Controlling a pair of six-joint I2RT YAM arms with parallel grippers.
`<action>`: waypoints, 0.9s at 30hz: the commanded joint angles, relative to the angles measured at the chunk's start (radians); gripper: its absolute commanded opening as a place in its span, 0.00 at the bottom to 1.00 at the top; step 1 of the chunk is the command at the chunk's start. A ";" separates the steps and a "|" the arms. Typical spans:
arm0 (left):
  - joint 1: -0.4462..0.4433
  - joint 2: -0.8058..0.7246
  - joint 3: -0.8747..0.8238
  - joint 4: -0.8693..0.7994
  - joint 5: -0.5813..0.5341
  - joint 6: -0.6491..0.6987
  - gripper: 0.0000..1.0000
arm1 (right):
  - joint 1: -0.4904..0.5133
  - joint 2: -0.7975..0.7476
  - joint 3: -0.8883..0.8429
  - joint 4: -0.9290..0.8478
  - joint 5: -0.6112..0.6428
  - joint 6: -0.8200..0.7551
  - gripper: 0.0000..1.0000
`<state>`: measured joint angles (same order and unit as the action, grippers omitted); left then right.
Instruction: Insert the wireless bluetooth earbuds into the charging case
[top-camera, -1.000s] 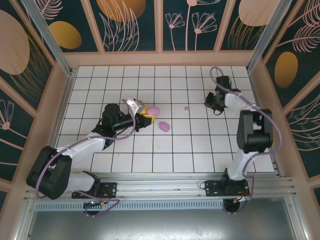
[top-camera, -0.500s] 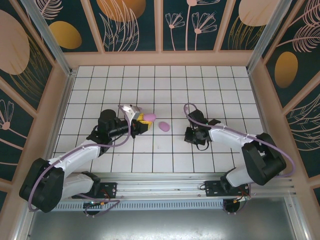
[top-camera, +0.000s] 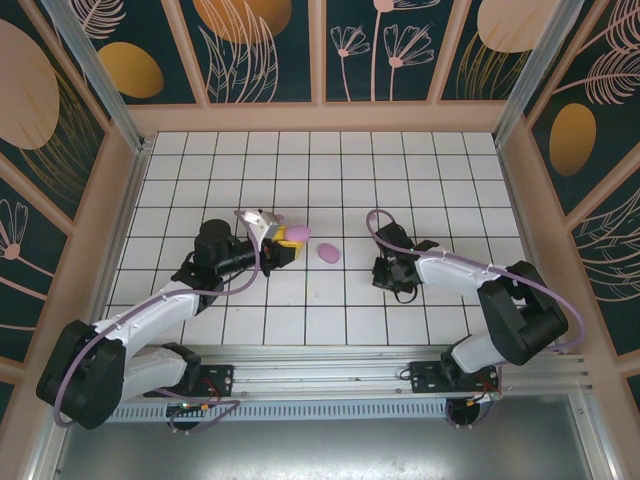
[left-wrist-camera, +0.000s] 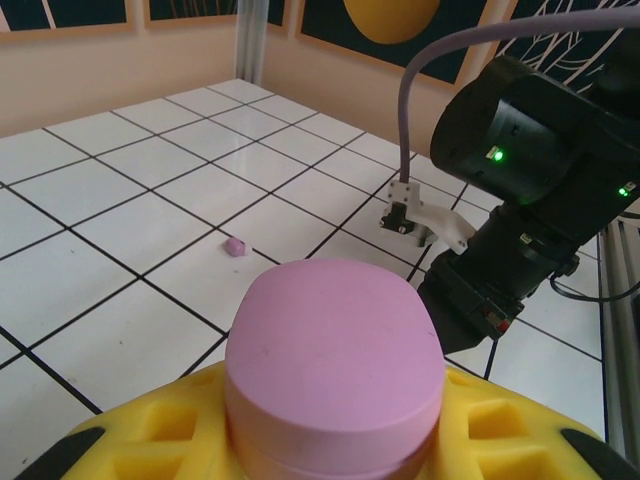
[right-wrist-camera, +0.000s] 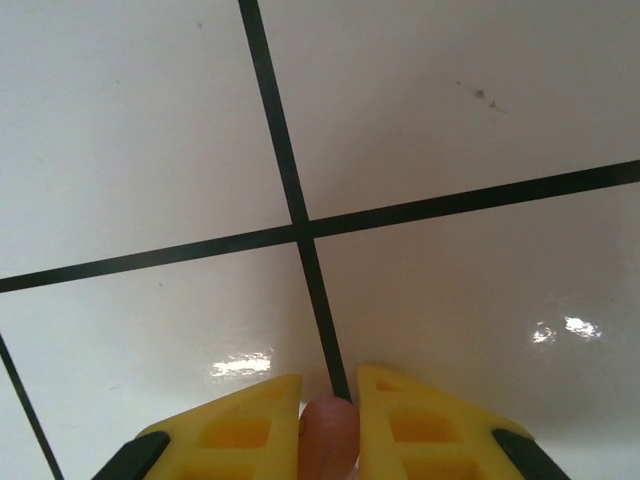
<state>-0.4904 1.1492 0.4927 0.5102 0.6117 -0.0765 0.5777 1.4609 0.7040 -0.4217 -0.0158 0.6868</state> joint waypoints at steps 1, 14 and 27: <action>-0.003 -0.022 -0.010 -0.016 -0.010 -0.003 0.00 | 0.008 0.015 -0.013 -0.009 0.017 -0.016 0.20; -0.004 -0.040 -0.009 -0.030 -0.015 0.014 0.00 | 0.007 0.008 0.181 -0.285 0.021 -0.104 0.31; -0.004 -0.050 -0.013 -0.034 -0.021 0.016 0.00 | 0.041 0.211 0.367 -0.486 0.075 -0.182 0.30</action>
<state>-0.4904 1.1229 0.4911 0.4801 0.5926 -0.0757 0.6044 1.6470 1.0351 -0.8082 0.0109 0.5312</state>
